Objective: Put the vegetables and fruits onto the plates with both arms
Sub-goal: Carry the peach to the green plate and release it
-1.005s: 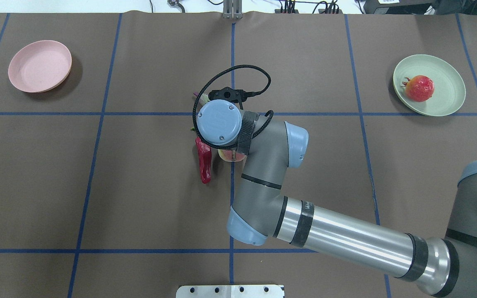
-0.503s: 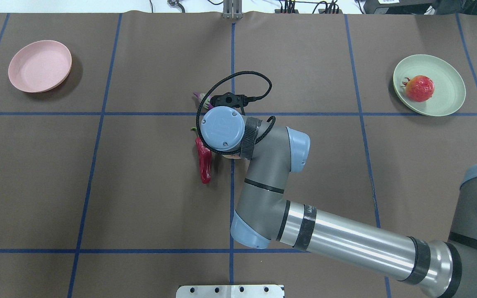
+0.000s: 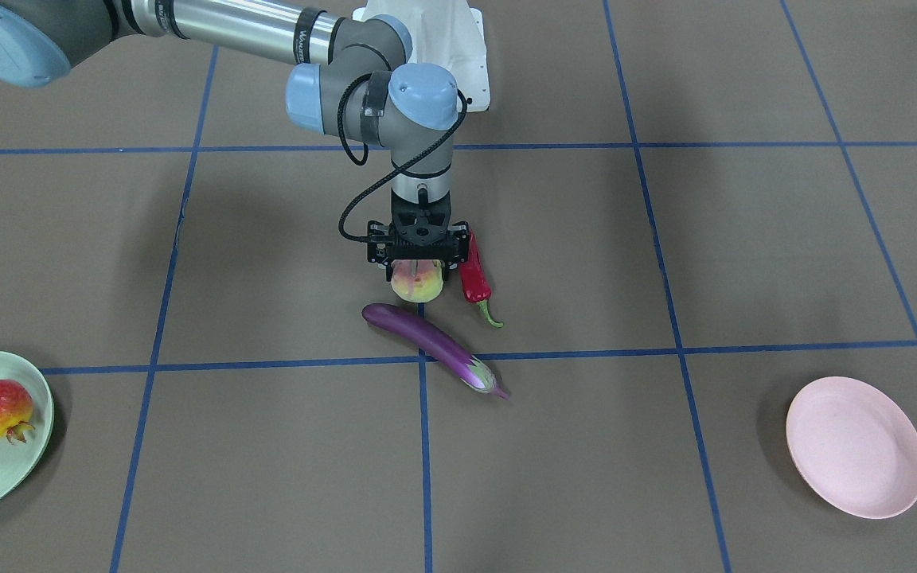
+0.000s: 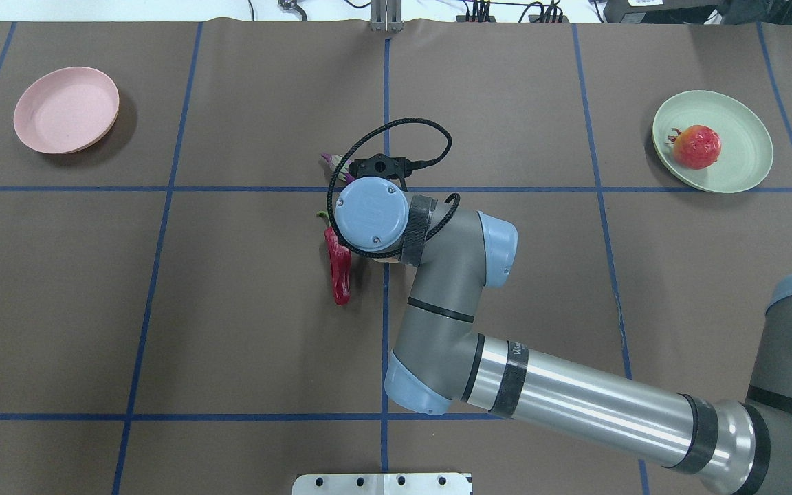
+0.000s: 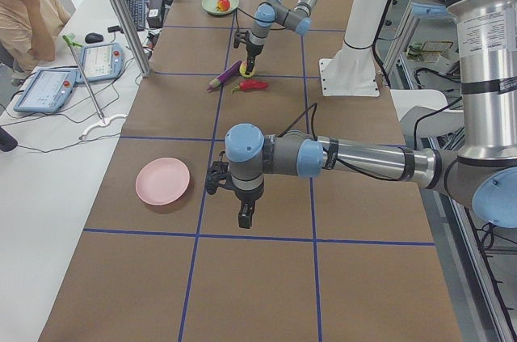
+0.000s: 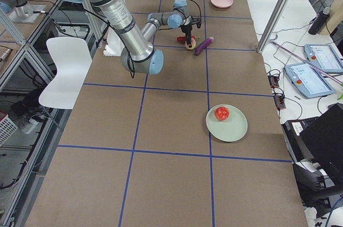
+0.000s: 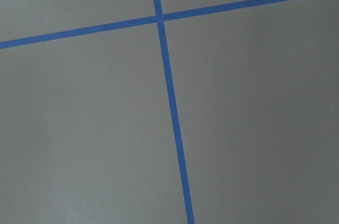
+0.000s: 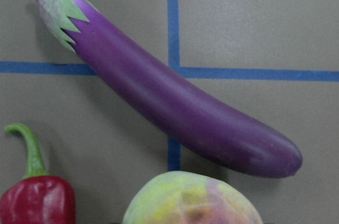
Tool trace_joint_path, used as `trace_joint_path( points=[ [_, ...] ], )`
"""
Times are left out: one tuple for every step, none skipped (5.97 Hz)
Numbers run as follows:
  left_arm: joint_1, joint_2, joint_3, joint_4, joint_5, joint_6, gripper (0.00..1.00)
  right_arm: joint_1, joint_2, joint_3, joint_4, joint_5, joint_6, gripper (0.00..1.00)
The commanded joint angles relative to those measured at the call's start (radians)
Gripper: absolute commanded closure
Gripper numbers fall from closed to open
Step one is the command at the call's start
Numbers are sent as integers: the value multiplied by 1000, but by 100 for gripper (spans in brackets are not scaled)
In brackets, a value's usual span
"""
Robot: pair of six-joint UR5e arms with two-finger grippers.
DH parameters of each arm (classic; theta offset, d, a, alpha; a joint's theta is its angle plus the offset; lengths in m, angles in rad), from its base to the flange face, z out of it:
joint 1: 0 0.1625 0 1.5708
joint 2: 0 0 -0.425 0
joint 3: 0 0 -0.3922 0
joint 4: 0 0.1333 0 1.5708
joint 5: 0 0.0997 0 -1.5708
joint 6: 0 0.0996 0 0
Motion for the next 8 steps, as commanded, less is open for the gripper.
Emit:
trace_joint_path(
  points=[
    [0, -1, 0, 0, 0, 0, 0, 118, -70, 124, 5, 91, -123, 100],
    [0, 2, 0, 1, 0, 0, 0, 259, -166, 207, 48, 180, -262, 100],
    [0, 7, 2, 1, 0, -2, 0, 400, -270, 205, 163, 389, -395, 100],
    [0, 9, 2, 1, 0, -2, 0, 534, -361, 202, 209, 552, -555, 100],
    [0, 9, 0, 1, 0, -2, 0, 615, -448, 191, 209, 586, -767, 100],
    [0, 10, -1, 1, 0, -2, 0, 706, -489, 116, 209, 613, -949, 100],
    [0, 10, -1, 0, 0, -2, 0, 778, -492, -47, 212, 627, -1145, 100],
    [0, 10, -4, 0, 0, -2, 0, 835, -486, -202, 290, 620, -1264, 100]
  ],
)
